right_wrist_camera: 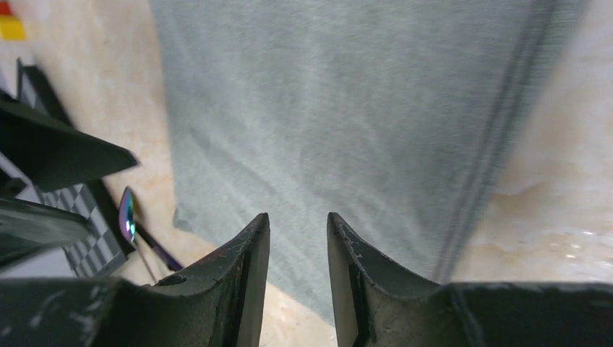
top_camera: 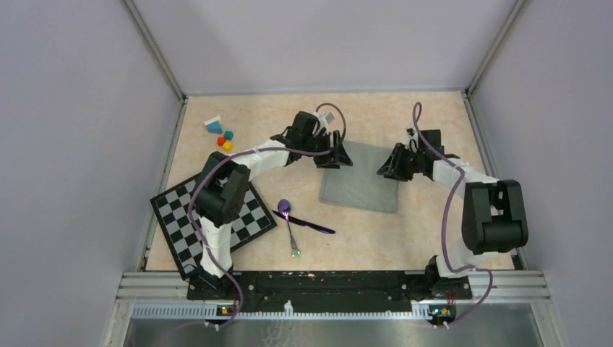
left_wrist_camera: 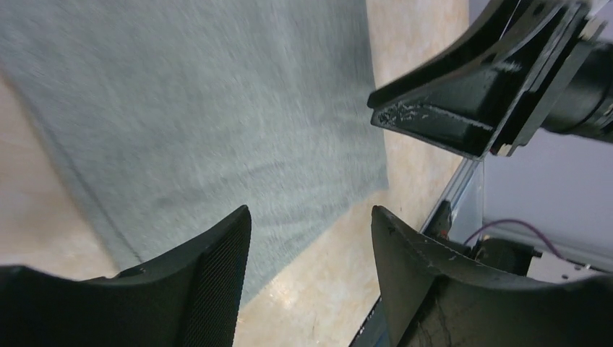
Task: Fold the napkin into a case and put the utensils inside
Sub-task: Smooth out the lower triangle-folded napkin at the center of the board.
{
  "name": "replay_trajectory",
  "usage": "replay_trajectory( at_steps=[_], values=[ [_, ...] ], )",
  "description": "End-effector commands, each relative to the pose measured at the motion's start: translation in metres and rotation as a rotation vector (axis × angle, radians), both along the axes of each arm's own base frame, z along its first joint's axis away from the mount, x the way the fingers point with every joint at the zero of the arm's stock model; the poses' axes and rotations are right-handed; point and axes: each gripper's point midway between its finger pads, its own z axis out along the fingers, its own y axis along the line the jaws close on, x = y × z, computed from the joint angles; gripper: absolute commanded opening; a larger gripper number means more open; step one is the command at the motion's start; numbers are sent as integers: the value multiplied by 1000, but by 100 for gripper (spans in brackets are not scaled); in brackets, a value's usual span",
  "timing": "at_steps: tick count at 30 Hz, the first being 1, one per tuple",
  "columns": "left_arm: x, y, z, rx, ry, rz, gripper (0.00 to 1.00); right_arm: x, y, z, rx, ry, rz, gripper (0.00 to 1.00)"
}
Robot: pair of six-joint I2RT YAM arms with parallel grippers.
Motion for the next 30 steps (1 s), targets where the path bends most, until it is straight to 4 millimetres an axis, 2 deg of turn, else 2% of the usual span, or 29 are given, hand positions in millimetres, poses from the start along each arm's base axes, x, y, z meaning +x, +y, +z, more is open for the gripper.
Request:
replay_trajectory(
  at_steps=[1,5,8,10,13,18,21,23,26,28,30],
  values=[
    [-35,-11,3,5,-28,-71,66,-14,24,11,83,-23,55,35],
    [-51,3,-25,65,3,-54,61,-36,9,-25,1,70,23,32],
    [-57,15,-48,133,28,-48,58,-46,-13,-40,-101,113,-21,28],
    [-64,20,-59,160,45,-50,57,-48,-25,-40,-175,108,-36,27],
    [-78,20,-70,177,70,-71,56,-43,-26,-24,-190,63,-26,27],
    [-100,6,-58,162,65,-111,55,-38,-2,8,-117,0,40,28],
    [-104,1,-42,139,45,-106,57,-44,5,7,-69,16,62,29],
    [-103,0,-29,118,32,-101,59,-50,-5,-8,-118,57,32,29],
    [-102,-3,-19,98,19,-101,61,-61,-34,-32,-213,122,-44,28],
    [-104,-4,-27,98,42,-111,62,-67,-49,-40,-286,146,-78,28],
    [-107,-2,-44,120,75,-111,62,-66,-57,-40,-325,147,-97,28]
  ],
)
